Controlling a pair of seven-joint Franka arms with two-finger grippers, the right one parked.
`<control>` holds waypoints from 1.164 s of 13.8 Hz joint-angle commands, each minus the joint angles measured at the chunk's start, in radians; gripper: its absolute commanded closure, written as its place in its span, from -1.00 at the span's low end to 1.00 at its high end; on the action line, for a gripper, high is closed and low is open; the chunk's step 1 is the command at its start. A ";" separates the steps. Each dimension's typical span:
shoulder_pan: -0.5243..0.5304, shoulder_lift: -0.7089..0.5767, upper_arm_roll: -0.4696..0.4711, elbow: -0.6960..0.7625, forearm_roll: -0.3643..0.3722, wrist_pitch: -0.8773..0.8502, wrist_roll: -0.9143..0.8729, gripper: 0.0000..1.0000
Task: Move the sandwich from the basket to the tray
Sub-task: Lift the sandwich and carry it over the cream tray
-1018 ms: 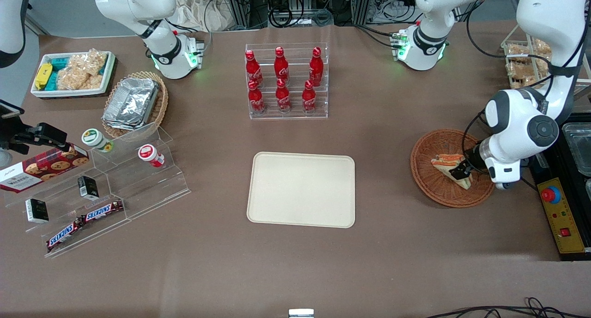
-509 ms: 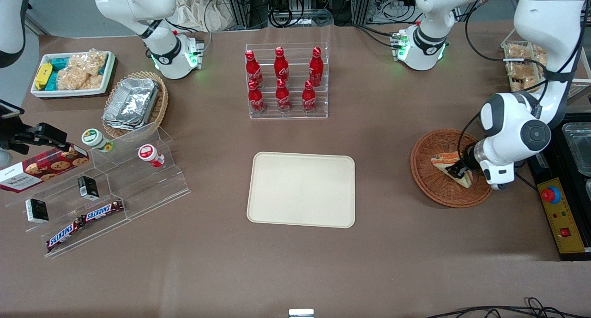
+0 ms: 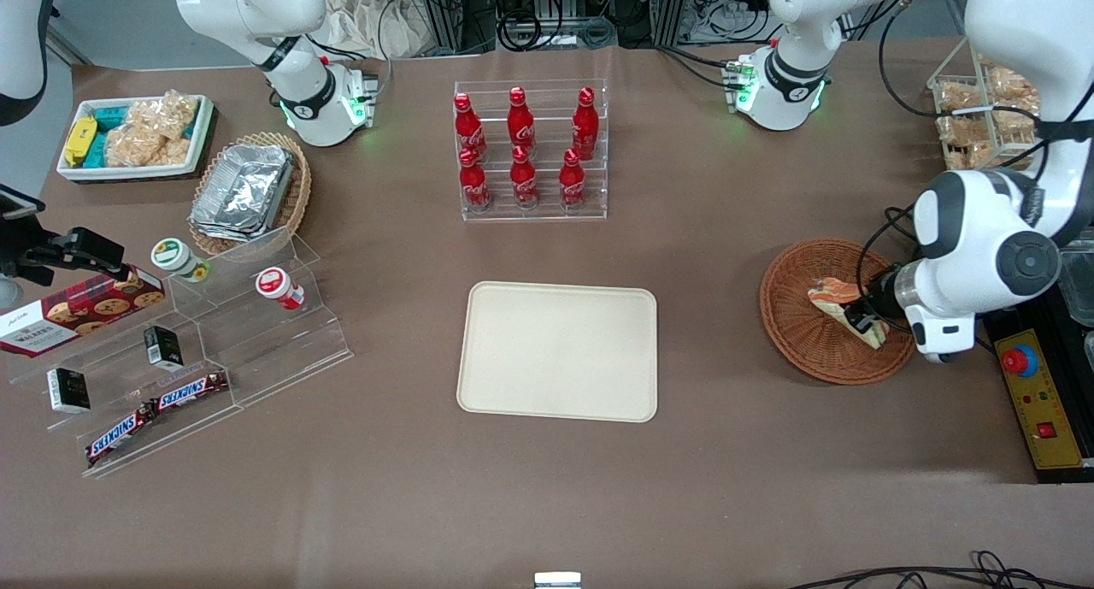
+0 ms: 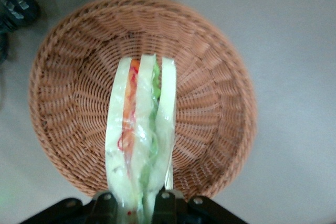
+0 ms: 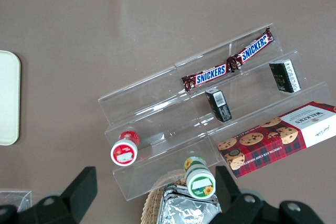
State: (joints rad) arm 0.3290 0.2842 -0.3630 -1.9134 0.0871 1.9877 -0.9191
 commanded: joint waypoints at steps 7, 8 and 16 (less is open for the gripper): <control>-0.206 0.041 -0.134 0.267 0.009 -0.234 -0.012 1.00; -0.247 0.079 -0.134 0.302 0.008 -0.234 -0.012 1.00; -0.456 0.389 -0.134 0.448 0.111 -0.018 -0.009 1.00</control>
State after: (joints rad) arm -0.1139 0.6068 -0.5003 -1.5175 0.1620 1.9448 -0.9251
